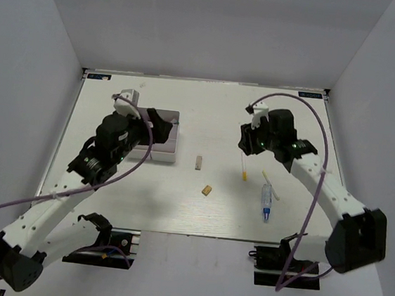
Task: Sort the stationery into containers
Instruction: Pick up the pen from the center of the board.
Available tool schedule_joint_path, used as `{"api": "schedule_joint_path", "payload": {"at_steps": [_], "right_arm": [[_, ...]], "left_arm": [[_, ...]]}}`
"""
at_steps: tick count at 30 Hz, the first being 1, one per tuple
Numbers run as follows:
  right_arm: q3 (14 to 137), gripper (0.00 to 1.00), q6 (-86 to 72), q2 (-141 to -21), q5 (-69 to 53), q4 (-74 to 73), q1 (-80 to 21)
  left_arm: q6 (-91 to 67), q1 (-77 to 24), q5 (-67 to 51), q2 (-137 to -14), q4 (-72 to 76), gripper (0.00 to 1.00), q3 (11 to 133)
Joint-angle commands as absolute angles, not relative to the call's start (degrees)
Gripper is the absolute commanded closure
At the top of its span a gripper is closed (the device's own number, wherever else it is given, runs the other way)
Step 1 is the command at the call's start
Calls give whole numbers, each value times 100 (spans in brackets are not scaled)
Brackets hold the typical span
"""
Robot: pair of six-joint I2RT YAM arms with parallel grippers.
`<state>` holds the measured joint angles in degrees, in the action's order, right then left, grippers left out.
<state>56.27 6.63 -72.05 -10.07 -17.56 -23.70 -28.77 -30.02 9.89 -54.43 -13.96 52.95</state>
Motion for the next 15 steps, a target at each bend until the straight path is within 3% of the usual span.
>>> {"api": "schedule_joint_path", "payload": {"at_steps": [1,8,15], "right_arm": [[6422,51,703,-7979,-941,-2214,-2382],[7268,48,694,-9762,-327,-2707,-2355],[7374,45,685,-10151,-53,-2733,-2338]], "left_arm": [[-2550,-3015,491,-4494,-2066,0,4722],[-2171,-2962,720,-2849,-1978,0,3982],[-2092,-2962,483,-2435,-2101,0,3920]]}}
